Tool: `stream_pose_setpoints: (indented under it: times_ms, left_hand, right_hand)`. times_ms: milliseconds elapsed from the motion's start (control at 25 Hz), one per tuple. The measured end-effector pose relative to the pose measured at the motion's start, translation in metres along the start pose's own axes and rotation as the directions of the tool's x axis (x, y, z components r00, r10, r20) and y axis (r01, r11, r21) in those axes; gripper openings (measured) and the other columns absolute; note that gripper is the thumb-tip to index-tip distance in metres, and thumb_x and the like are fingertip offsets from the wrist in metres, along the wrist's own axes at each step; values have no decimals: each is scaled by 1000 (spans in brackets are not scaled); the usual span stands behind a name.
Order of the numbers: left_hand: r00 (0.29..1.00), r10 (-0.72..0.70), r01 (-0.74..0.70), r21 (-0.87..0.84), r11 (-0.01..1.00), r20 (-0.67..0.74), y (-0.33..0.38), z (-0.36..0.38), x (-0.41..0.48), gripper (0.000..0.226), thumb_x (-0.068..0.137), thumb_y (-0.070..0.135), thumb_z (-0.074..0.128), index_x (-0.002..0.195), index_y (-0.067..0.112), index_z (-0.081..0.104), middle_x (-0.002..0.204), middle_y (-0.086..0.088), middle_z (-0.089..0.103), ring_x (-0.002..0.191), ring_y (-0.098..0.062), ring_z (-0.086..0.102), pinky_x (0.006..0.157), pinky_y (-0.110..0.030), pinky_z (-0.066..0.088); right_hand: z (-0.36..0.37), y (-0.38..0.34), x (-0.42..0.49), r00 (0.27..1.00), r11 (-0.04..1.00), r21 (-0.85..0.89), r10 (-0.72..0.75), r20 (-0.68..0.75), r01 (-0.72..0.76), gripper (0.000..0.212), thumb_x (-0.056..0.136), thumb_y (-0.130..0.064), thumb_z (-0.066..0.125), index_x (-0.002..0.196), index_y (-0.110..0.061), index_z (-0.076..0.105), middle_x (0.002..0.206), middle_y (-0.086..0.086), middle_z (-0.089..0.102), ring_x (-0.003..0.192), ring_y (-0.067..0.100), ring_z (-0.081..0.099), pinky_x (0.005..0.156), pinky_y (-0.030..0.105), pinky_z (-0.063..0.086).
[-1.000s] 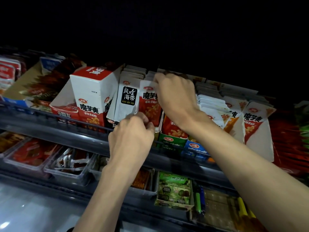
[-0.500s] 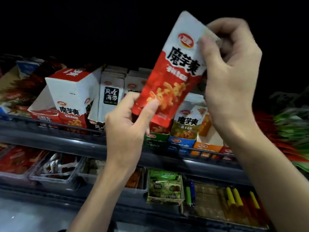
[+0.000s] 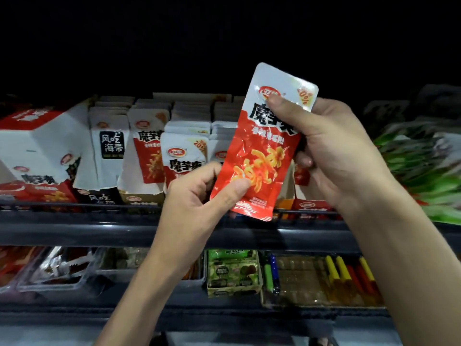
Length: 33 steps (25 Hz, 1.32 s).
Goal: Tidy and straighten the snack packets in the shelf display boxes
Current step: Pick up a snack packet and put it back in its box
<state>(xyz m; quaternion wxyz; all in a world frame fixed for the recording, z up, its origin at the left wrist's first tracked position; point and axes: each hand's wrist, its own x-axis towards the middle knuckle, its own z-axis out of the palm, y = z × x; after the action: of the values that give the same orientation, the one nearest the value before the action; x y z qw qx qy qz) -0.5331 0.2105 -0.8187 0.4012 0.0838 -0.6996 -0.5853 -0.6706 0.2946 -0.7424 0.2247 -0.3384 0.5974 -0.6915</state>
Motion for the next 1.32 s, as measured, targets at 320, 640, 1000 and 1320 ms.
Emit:
stream_pose_setpoints:
  times_ms: [320, 640, 1000, 1320]
  left_hand:
    - [994, 0, -6, 58, 998, 107, -13, 24, 4, 42, 90, 27, 62, 59, 2, 50, 51, 3, 50, 52, -6, 46, 57, -15, 37]
    - [1000, 12, -5, 352, 936, -18, -22, 47, 8, 30, 90, 39, 60, 70, 17, 62, 62, 6, 59, 54, -8, 51, 51, -19, 37]
    - [950, 211, -304, 836, 457, 230, -55, 69, 16, 25, 89, 24, 65, 113, 17, 69, 106, 1, 64, 101, -20, 52, 81, -38, 50]
    - [958, 144, -288, 855, 432, 250, -61, 70, 20, 22, 88, 25, 67, 109, 23, 71, 98, 7, 64, 99, -16, 47, 80, -30, 36]
  right_hand:
    - [-33, -3, 1, 999, 999, -43, 11, -35, -13, 17, 92, -22, 66, 101, -8, 65, 79, -2, 75, 60, 1, 68, 39, 5, 36]
    - [-55, 3, 6, 998, 987, -155, -54, -36, 48, 15, 87, -17, 71, 99, -14, 65, 88, -4, 77, 80, 7, 73, 53, 13, 50]
    - [-70, 44, 33, 780, 755, -558, -561, -279, 344, 51, 95, -16, 66, 138, -10, 38, 114, -1, 59, 103, 16, 62, 86, 43, 54]
    - [-77, 48, 41, 690, 614, -680, -691, -218, 400, 65, 96, -6, 60, 149, -8, 23, 133, 4, 55, 82, 24, 60, 76, 27, 52]
